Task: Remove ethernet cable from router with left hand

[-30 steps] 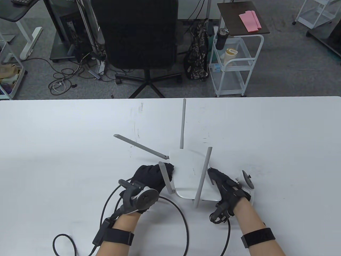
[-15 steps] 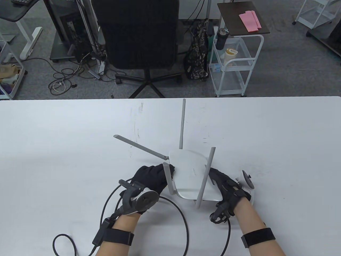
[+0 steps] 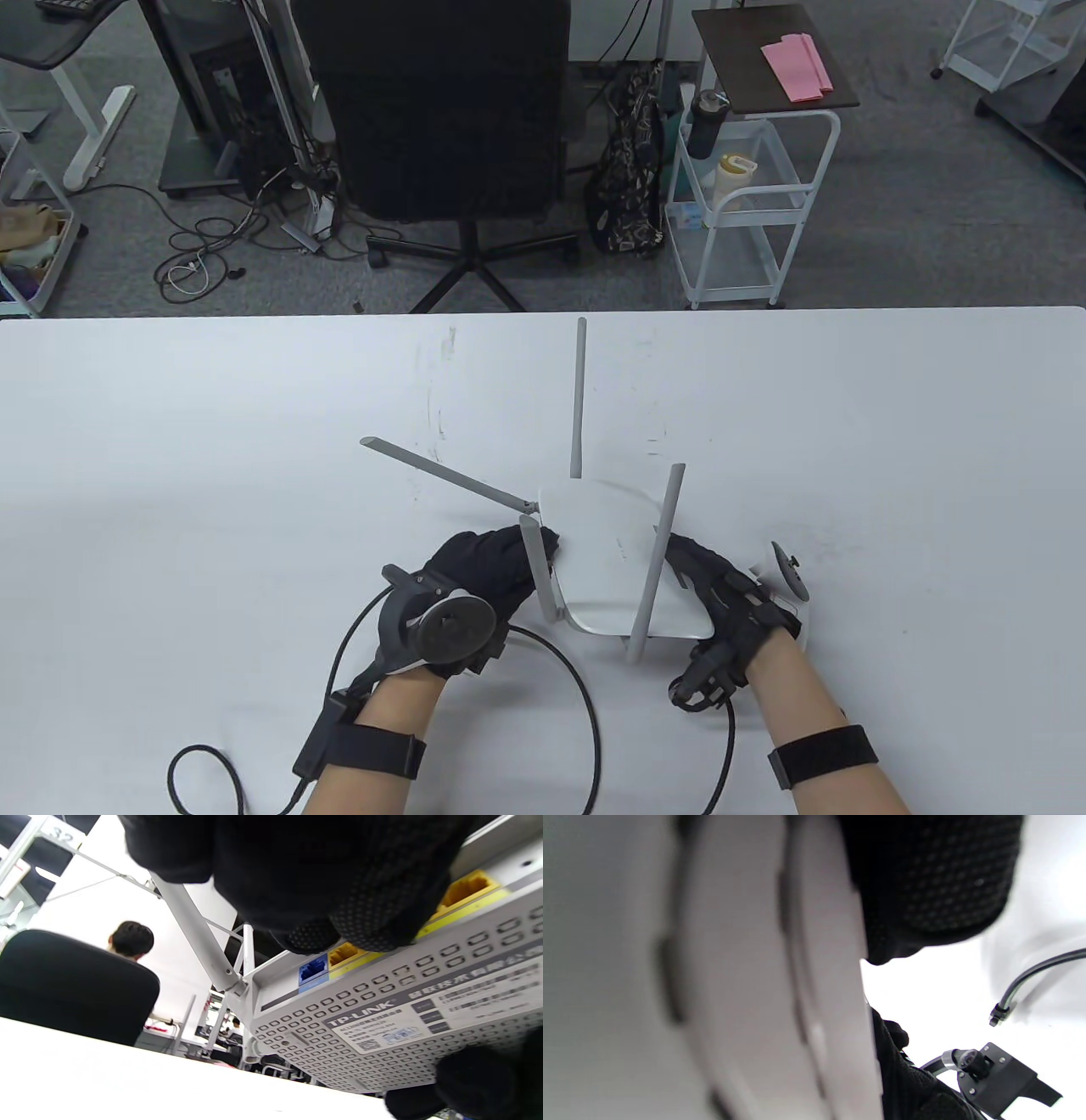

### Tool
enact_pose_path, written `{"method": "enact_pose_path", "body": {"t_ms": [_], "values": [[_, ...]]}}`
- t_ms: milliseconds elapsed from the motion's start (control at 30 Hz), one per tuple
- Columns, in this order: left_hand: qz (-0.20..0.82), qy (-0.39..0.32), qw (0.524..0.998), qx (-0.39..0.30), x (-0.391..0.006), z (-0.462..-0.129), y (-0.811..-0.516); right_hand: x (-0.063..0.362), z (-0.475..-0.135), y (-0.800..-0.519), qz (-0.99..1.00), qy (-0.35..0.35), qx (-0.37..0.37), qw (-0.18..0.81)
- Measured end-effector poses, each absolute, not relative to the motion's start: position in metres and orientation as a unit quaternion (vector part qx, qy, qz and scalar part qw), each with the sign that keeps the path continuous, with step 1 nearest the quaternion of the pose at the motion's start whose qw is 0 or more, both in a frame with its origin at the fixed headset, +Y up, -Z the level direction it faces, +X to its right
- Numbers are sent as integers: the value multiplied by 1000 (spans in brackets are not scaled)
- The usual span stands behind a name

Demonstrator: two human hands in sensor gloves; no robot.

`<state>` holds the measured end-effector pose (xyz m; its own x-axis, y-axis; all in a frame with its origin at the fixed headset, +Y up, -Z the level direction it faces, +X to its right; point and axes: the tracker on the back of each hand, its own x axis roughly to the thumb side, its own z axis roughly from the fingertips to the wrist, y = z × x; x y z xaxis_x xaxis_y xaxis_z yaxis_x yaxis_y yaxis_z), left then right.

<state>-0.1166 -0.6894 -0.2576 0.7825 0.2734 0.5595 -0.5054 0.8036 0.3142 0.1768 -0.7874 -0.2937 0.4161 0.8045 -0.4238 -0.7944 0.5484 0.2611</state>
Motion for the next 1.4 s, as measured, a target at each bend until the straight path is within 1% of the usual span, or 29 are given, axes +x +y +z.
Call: {"method": "enact_pose_path", "body": {"t_ms": [200,333,467,567,600,700,767,867,900,933,967,1000,1033,1100,1133,1200,1233,1267,1400], "values": [[210,-260,914,231,-117,-260,-691,178,-294,-787,477,259,8,840],[217,-252,914,231,-120,-262,-692,175,-292,-785,474,263,11,841],[218,-230,913,259,-124,-261,-692,168,-288,-777,474,249,7,844],[239,-244,910,236,-129,-264,-690,170,-290,-775,485,248,14,839],[247,-255,907,226,-129,-263,-689,173,-292,-771,485,257,30,836],[250,-269,903,223,-129,-263,-685,176,-294,-769,480,258,45,837],[237,-278,903,225,-127,-262,-683,178,-295,-770,474,261,41,840],[221,-269,906,243,-123,-259,-685,178,-294,-770,482,252,28,839],[178,-255,909,276,-117,-256,-685,177,-291,-770,489,235,12,840],[158,-242,915,280,-117,-255,-686,177,-289,-771,496,213,-8,842],[170,-236,915,279,-117,-254,-688,176,-287,-772,498,200,-23,843],[177,-237,914,278,-117,-255,-689,176,-285,-771,496,203,-23,844],[184,-244,912,274,-120,-257,-688,176,-285,-770,497,208,-21,842],[224,-261,906,248,-125,-260,-686,179,-291,-767,503,226,22,834],[233,-272,903,239,-126,-260,-685,180,-293,-768,498,233,32,835],[223,-279,903,239,-127,-260,-682,181,-294,-769,489,234,28,840],[224,-288,903,228,-128,-261,-681,181,-296,-772,483,240,31,841],[227,-286,903,227,-127,-261,-682,180,-296,-772,477,246,39,843],[213,-261,907,252,-127,-261,-684,176,-293,-771,481,225,26,847]]}}
